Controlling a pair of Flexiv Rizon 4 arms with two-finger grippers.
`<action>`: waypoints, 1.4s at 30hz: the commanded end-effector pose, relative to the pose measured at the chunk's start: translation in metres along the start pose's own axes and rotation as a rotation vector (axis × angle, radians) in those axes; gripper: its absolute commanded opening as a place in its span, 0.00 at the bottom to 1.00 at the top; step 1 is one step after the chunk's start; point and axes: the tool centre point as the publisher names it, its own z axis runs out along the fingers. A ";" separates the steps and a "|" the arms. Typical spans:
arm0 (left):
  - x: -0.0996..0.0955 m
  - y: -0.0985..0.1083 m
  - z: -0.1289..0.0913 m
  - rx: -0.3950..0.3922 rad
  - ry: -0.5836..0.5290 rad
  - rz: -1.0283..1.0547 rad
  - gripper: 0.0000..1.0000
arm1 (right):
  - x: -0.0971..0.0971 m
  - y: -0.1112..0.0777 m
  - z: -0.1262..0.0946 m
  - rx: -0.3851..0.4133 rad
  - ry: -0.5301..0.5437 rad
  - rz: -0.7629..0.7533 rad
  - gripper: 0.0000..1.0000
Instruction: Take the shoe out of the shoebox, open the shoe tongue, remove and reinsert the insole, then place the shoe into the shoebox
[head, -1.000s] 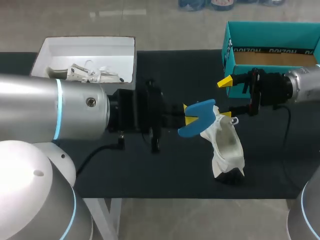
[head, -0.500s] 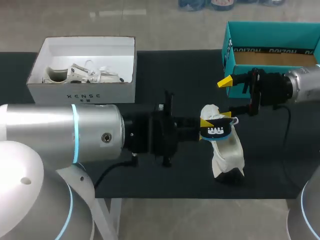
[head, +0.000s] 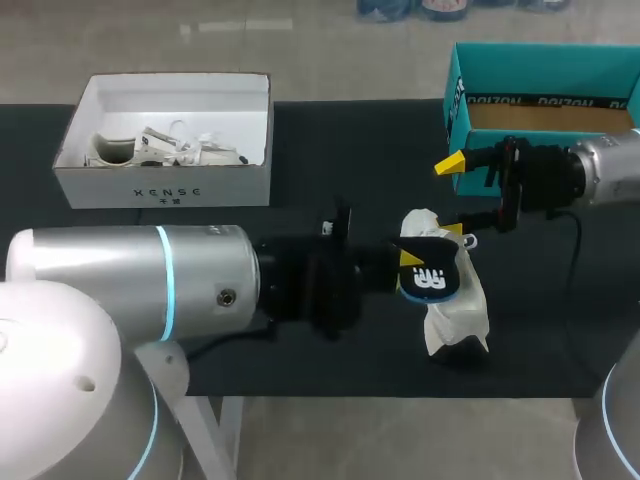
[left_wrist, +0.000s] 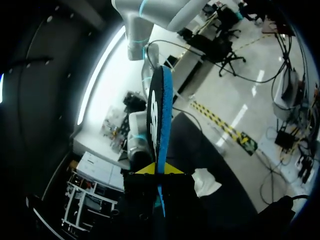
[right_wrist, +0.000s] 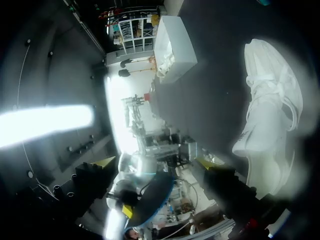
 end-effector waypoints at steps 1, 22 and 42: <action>0.009 0.017 -0.016 0.085 -0.023 -0.001 0.00 | 0.000 -0.001 0.001 -0.003 -0.001 0.001 1.00; 0.019 0.075 0.045 0.114 -0.082 -0.012 0.00 | 0.000 -0.001 0.001 -0.003 -0.001 0.001 1.00; -0.010 0.077 0.054 0.031 -0.123 0.039 0.00 | 0.000 -0.001 0.001 -0.003 -0.001 0.001 1.00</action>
